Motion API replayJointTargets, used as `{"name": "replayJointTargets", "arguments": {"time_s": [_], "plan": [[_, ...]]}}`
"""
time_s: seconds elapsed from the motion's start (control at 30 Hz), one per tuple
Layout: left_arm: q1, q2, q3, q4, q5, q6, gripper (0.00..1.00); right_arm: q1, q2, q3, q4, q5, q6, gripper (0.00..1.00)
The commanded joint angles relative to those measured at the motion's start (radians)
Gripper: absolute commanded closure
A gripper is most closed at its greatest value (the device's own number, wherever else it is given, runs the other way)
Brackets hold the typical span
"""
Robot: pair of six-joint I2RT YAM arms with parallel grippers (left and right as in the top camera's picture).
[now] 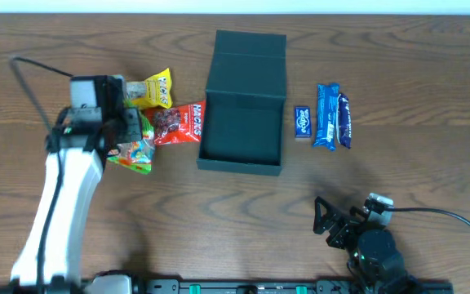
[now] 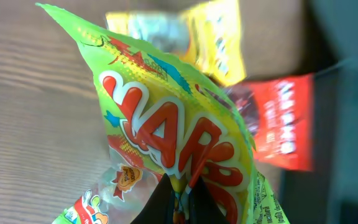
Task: Pack container
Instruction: 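Carry the Haribo bag with the left gripper into the box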
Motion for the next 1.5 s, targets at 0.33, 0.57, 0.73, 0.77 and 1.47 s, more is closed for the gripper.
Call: {"name": "replayJointTargets", "arguments": {"time_s": [0.33, 0.57, 0.73, 0.77, 1.47], "plan": [[-0.317, -0.093, 0.005, 0.064, -0.017, -0.308, 0.94, 0.006, -0.006, -0.005, 0.001, 0.01, 0.01, 0.01], [-0.584, 0.003, 0.005, 0.173, -0.196, -0.363, 0.94, 0.006, -0.006, -0.005, 0.001, 0.01, 0.01, 0.01], [-0.65, 0.112, 0.005, 0.282, -0.238, -0.386, 0.94, 0.006, -0.006, -0.005, 0.001, 0.01, 0.01, 0.01], [-0.65, 0.13, 0.005, 0.293, -0.265, -0.398, 0.94, 0.006, -0.006, -0.005, 0.001, 0.01, 0.01, 0.01], [-0.65, 0.133, 0.013, 0.327, -0.319, -0.2, 0.05, 0.006, -0.006, -0.005, 0.001, 0.01, 0.01, 0.01]]}}
